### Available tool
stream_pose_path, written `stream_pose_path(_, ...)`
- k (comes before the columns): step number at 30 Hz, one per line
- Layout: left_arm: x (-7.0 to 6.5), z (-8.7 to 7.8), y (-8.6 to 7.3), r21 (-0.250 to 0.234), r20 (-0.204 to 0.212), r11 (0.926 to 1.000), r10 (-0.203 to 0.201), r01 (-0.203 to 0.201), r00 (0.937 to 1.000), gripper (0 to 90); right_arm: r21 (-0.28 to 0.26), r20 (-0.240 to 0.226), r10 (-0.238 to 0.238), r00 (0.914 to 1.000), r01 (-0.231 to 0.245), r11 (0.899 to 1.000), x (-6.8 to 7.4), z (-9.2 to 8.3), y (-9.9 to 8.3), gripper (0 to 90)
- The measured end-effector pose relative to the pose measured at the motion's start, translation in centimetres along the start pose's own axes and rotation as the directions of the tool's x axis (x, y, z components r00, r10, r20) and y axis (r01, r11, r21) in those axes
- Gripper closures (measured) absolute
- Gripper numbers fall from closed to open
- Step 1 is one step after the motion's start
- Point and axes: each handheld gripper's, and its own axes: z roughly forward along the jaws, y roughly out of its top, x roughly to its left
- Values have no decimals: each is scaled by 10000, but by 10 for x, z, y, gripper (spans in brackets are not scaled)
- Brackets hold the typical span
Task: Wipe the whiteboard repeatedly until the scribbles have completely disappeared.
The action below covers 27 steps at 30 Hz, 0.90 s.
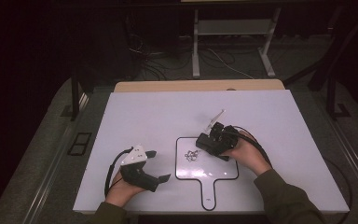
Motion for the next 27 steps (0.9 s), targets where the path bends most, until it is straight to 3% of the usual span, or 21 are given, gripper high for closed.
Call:
stream_pose_path(14, 0, -1, 0, -37, -12, 10000, 31, -31, 10000, 0, 86, -666, -1264, 9897, 1273, 9918, 41, 2, 12, 387)
stream_pose_path(18, -1, -1, 0, -34, -18, 10000, 29, -29, 10000, 0, 88, -509, -918, 9945, 923, 9957, 33, 3, 12, 386)
stream_pose_path(27, -1, 0, 0, 19, 3, 10000, 32, -32, 10000, 0, 69, 45, 235, 9997, -235, 9997, -6, -1, -1, 386)
